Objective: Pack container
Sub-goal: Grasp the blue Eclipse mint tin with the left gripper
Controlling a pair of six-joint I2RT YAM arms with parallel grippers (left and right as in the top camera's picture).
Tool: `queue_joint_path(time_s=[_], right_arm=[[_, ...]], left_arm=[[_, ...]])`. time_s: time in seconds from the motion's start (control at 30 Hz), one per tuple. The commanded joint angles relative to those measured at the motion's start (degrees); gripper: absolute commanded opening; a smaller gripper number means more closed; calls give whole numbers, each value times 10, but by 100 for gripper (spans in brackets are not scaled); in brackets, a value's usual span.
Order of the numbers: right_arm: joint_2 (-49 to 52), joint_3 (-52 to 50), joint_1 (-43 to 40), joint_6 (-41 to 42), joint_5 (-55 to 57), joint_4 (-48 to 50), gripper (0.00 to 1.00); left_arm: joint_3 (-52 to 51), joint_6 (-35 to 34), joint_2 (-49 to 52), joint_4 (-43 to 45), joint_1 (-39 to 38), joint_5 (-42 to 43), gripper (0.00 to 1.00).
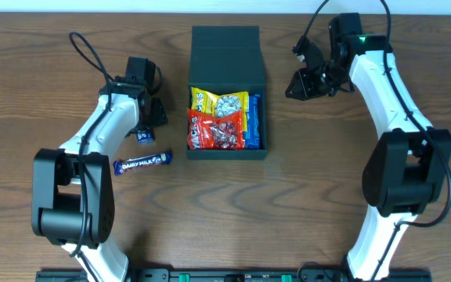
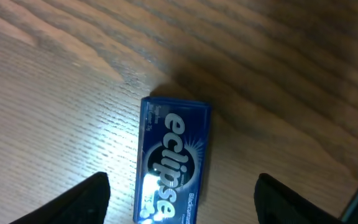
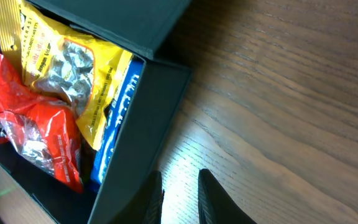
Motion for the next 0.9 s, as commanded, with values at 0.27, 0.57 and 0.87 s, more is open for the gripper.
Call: queue_joint_path(time_s=[0.27, 0.57, 0.87], right_arm=[[-6, 10, -1, 3, -1, -4, 19], [-6, 10, -1, 3, -1, -15, 17], [-6, 16, -26, 24, 0, -15, 7]], left_arm=[[-30, 39, 30, 34, 16, 3, 61], [-30, 51, 45, 42, 23, 40, 44], [2, 51, 45, 16, 23, 41, 31]])
